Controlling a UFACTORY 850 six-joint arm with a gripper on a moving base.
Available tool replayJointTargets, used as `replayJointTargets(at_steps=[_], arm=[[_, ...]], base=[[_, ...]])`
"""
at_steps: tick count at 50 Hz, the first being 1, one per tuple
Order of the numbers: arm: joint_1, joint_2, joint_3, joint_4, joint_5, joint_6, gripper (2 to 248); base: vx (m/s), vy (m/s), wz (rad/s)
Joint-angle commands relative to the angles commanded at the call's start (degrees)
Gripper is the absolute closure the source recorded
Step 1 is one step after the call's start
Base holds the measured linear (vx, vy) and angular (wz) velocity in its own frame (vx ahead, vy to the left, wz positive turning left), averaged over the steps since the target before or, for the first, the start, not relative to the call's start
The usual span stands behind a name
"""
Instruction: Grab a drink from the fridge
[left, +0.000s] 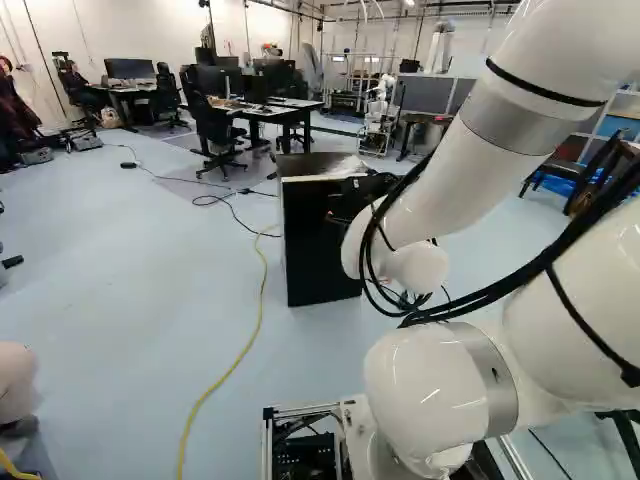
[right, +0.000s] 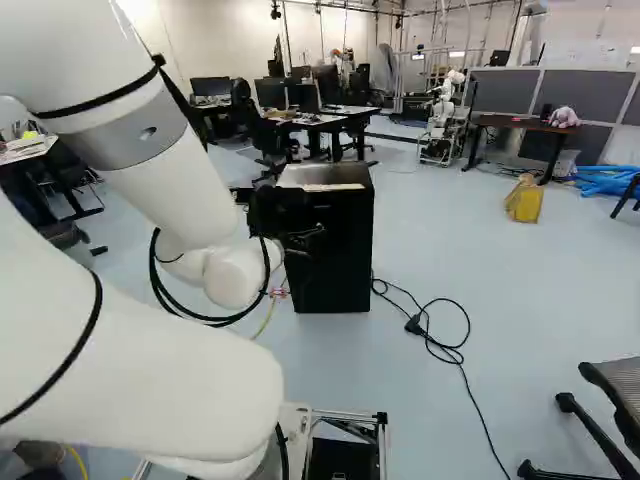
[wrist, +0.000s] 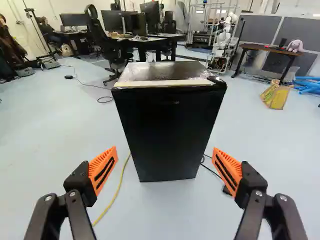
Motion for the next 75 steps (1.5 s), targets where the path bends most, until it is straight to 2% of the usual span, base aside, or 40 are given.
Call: replayJointTargets(at_steps=[75], arm=[[0.0, 0.0, 0.0, 0.0, 0.0, 0.0, 3]], base=[[0.036, 0.067, -0.009]])
